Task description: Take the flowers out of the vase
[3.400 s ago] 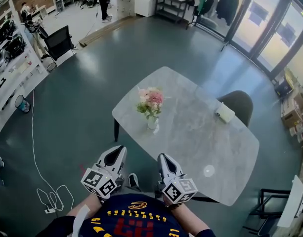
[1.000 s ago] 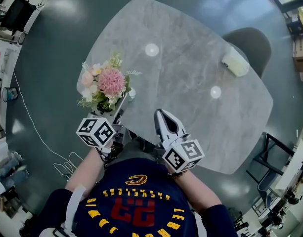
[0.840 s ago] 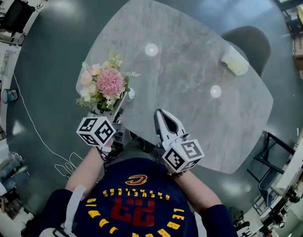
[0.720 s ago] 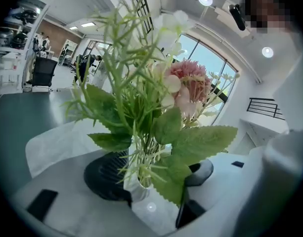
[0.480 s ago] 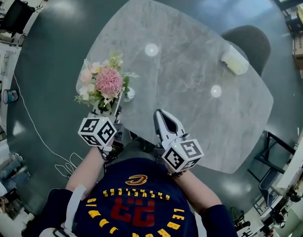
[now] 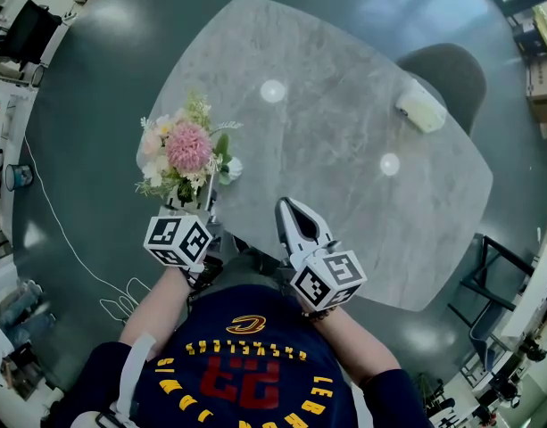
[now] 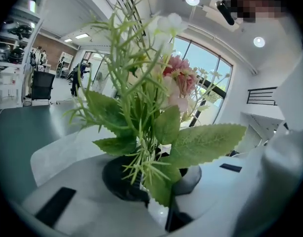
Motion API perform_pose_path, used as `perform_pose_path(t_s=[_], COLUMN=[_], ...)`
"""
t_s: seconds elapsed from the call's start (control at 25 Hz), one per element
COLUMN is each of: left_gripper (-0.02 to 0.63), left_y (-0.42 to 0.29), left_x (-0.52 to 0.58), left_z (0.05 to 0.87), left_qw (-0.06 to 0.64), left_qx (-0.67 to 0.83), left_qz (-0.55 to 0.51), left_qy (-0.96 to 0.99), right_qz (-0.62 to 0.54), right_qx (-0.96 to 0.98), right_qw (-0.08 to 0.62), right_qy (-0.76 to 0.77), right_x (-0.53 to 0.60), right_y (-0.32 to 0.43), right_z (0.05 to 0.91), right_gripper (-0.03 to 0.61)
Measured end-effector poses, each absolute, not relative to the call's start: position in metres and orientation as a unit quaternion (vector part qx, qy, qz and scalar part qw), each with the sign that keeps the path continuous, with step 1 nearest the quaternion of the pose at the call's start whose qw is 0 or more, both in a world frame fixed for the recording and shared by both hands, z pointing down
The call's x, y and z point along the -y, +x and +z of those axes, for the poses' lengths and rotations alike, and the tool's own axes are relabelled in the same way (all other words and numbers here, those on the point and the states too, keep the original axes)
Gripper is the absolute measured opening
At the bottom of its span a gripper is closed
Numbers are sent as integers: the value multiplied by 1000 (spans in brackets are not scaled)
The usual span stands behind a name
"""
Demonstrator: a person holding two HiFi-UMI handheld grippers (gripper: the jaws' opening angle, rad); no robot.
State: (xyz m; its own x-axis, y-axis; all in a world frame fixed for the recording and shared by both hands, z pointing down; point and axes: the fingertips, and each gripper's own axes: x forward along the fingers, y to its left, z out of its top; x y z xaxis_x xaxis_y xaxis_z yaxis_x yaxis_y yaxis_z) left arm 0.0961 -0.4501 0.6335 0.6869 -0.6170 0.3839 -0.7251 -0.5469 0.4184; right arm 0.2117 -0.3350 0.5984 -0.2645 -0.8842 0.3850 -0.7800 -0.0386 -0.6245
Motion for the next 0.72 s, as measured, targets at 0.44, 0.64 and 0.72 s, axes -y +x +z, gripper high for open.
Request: perform_pose_path(t_s=[0.44, 0.64, 0.72], left_gripper=[52, 51, 51], left_y=[100, 102, 102], left_x=[449, 449, 449], left_z=[618, 613, 611], left_qw=[253, 248, 245], left_qx=[373, 371, 370], left_qz=[84, 80, 77], left_qy=[889, 891, 893], right_qz=[-391, -390, -389], right_qx=[-691, -691, -692], right_qw=[66, 67, 67], right_qy=[-605, -605, -605], right_x=[332, 331, 331], right_y=[210, 211, 212], right_z=[597, 597, 597], right_gripper=[8, 8, 8])
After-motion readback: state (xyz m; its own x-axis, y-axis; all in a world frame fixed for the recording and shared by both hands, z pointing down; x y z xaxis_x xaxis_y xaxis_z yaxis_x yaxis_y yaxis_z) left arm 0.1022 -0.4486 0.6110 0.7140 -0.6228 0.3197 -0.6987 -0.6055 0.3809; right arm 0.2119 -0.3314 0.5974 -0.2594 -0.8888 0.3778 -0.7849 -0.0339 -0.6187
